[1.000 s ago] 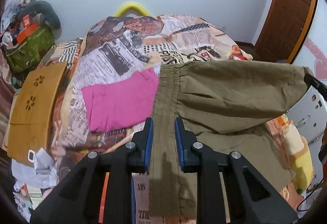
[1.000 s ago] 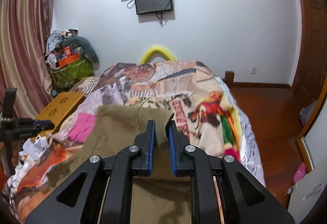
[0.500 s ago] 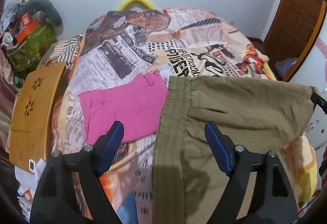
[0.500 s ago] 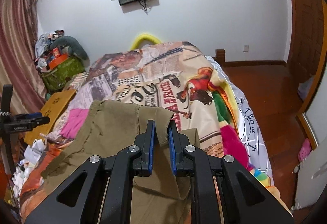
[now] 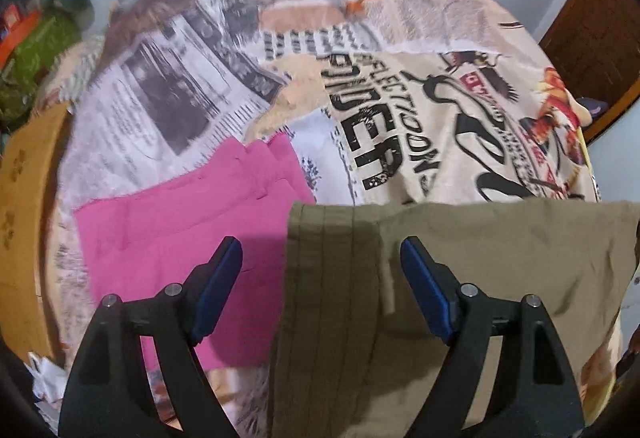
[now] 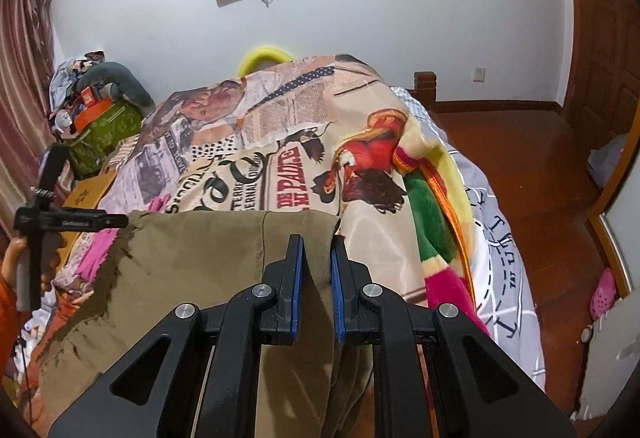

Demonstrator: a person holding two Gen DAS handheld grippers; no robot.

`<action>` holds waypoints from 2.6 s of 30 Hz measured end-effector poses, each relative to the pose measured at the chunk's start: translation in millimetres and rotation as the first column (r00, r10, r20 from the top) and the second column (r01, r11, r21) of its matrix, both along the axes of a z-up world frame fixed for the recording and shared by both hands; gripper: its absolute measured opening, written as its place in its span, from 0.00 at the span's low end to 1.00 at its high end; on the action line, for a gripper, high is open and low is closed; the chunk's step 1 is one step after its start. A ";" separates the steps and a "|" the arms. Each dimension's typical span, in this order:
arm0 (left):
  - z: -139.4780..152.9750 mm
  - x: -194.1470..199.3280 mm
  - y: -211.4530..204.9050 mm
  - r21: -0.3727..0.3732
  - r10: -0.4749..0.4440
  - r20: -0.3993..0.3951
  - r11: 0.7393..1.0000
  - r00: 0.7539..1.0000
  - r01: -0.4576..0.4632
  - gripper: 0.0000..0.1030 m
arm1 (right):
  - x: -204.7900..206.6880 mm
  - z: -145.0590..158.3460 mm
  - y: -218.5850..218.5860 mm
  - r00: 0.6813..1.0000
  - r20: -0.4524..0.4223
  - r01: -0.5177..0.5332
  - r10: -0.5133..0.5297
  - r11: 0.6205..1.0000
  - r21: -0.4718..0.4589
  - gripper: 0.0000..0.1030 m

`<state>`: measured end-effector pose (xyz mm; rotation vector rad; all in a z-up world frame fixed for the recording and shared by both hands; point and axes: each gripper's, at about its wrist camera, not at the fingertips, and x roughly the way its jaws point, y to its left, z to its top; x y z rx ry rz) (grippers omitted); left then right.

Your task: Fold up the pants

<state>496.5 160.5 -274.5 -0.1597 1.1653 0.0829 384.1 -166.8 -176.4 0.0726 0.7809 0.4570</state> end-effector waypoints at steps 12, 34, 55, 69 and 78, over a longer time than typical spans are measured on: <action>-24.4 8.2 7.1 -0.221 0.014 -0.005 0.975 1.000 -0.015 0.52 | 2.9 -7.8 1.6 1.000 -0.028 -0.009 0.009 1.000 0.018 0.11; 134.5 -161.2 -15.7 -0.027 -0.063 0.291 0.997 0.955 0.074 0.40 | -80.0 82.2 12.0 0.992 0.117 -0.045 0.042 0.999 0.021 0.11; 92.0 -324.2 -40.4 0.037 -0.131 0.239 0.991 0.962 0.126 0.39 | -202.7 14.3 -27.4 0.997 -0.078 0.011 -0.013 1.000 -0.026 0.11; 101.3 -333.6 -10.7 0.038 -0.011 0.262 0.999 0.965 0.001 0.69 | -229.8 1.2 -62.8 0.975 -0.170 0.133 -0.143 0.989 -0.068 0.29; 74.7 -286.1 -0.4 -0.028 0.047 0.206 0.999 0.977 -0.042 0.78 | -215.1 1.3 -35.4 0.977 -0.189 0.096 -0.093 0.995 0.005 0.49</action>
